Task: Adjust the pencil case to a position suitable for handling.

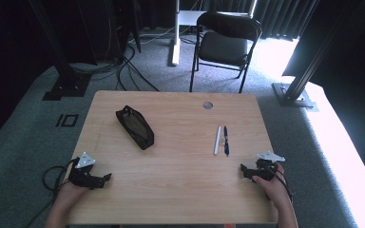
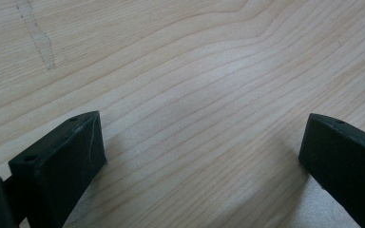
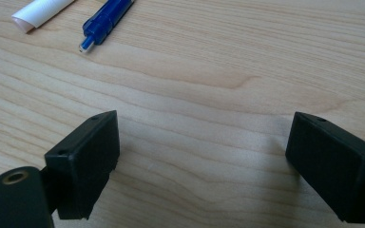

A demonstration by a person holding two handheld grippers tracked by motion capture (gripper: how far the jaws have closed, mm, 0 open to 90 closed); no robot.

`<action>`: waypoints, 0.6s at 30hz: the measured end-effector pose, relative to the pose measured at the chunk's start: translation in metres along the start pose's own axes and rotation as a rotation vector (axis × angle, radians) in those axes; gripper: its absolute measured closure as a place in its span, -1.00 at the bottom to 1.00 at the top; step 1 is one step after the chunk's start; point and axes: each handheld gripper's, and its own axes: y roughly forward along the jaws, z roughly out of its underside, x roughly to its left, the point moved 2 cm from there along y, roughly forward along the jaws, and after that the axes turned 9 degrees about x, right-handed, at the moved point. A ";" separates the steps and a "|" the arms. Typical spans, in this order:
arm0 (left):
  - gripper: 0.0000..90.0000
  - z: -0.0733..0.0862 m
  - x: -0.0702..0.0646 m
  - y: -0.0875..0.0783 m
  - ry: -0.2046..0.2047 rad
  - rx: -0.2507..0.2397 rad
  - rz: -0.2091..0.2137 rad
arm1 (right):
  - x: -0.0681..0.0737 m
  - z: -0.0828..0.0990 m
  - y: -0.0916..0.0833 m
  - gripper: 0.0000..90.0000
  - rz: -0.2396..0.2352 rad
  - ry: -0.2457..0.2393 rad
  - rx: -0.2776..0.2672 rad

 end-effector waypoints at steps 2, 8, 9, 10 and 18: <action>-0.97 0.000 0.000 0.000 0.000 0.000 0.000 | 0.000 0.000 0.000 -0.77 0.000 0.000 0.000; -0.96 0.000 0.000 0.000 0.000 0.000 0.000 | 0.000 0.000 0.000 -0.77 0.000 0.000 0.000; -0.96 0.000 0.000 0.000 0.000 0.000 0.000 | 0.000 0.000 0.000 -0.77 0.000 0.000 0.000; -0.96 0.000 0.000 0.000 0.000 0.000 0.000 | 0.000 0.000 0.000 -0.77 0.000 0.000 0.000; -0.96 0.000 0.000 0.000 0.000 0.000 0.001 | 0.005 -0.005 0.000 -0.72 -0.003 -0.007 -0.028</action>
